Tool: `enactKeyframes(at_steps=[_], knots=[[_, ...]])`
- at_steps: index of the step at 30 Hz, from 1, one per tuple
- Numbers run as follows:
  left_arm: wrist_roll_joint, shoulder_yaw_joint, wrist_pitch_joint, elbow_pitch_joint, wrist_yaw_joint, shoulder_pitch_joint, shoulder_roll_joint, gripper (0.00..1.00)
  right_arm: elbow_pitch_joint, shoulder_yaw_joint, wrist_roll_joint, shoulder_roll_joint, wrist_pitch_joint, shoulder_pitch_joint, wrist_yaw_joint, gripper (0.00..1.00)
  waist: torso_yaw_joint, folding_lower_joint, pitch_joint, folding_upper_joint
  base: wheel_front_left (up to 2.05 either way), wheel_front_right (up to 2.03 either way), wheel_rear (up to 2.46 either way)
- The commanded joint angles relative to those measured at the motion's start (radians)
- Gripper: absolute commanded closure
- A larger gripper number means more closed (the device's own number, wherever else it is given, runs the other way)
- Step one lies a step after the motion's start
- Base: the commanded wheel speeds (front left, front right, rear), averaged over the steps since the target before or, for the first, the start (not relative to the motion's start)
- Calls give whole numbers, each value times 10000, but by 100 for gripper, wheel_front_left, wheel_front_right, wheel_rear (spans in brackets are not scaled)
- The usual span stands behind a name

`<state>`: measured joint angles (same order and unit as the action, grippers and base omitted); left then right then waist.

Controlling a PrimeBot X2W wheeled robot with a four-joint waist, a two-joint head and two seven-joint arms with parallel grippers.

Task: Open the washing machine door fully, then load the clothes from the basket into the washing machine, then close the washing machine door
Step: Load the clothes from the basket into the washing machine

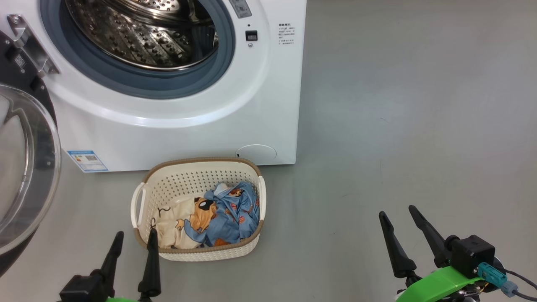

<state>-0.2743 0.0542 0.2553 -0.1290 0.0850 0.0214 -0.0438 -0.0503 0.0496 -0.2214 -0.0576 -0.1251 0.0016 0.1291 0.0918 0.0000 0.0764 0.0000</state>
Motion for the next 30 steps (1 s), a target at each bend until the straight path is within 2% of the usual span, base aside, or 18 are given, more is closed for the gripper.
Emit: enactKeyframes(at_steps=[1, 21, 30], knots=[[104, -303, 64, 176, 4, -162, -70, 0, 214, 211, 100, 18, -62, -211, 16, 0, 3, 0, -3, 0, 0, 0, 0], [206, -352, 64, 66, 21, -220, -66, 0, 133, 227, 119, 52, -66, -227, 16, 0, 11, 0, -29, 0, 0, 0, 0], [-618, -94, 64, -253, 275, -216, -67, 0, 131, 242, 132, 56, -46, -210, 16, 0, 45, 0, -33, 0, 18, -18, 0]])
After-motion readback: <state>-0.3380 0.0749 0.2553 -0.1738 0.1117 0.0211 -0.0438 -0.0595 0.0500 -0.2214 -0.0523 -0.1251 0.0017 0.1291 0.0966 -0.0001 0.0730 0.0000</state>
